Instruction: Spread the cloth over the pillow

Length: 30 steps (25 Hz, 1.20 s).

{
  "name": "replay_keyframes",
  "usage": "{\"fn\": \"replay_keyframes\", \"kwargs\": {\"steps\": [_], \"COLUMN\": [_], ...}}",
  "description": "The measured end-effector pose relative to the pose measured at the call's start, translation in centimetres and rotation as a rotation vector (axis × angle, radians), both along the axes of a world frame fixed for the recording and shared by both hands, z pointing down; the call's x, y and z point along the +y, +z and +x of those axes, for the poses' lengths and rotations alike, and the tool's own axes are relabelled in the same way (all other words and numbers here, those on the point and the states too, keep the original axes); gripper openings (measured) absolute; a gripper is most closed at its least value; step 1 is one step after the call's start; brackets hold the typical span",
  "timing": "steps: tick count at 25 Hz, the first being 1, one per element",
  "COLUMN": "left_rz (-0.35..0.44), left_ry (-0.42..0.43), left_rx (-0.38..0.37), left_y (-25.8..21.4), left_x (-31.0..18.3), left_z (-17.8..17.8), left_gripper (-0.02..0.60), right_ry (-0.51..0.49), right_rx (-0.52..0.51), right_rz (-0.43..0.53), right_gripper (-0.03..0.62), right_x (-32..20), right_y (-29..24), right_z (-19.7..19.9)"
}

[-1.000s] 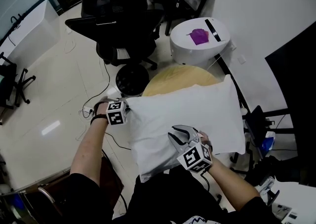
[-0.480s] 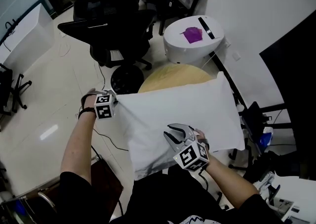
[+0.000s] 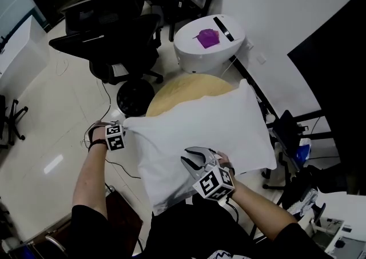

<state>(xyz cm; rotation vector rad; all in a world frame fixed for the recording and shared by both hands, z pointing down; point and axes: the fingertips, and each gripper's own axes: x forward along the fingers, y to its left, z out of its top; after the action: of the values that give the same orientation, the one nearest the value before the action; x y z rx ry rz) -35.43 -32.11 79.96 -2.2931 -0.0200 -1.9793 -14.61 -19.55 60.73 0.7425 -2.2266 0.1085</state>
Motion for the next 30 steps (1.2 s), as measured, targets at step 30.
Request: {"fn": "replay_keyframes", "kwargs": {"steps": [30], "left_rz": [0.403], "left_ry": [-0.427], "left_rx": [0.347], "left_y": [-23.5], "left_x": [6.9], "left_z": [11.1], "left_gripper": [0.012], "right_ry": [-0.021], "right_rx": [-0.251], "right_rz": [0.142], "right_gripper": [0.096], "right_x": [1.6], "right_y": [-10.5], "right_z": [13.0]}}
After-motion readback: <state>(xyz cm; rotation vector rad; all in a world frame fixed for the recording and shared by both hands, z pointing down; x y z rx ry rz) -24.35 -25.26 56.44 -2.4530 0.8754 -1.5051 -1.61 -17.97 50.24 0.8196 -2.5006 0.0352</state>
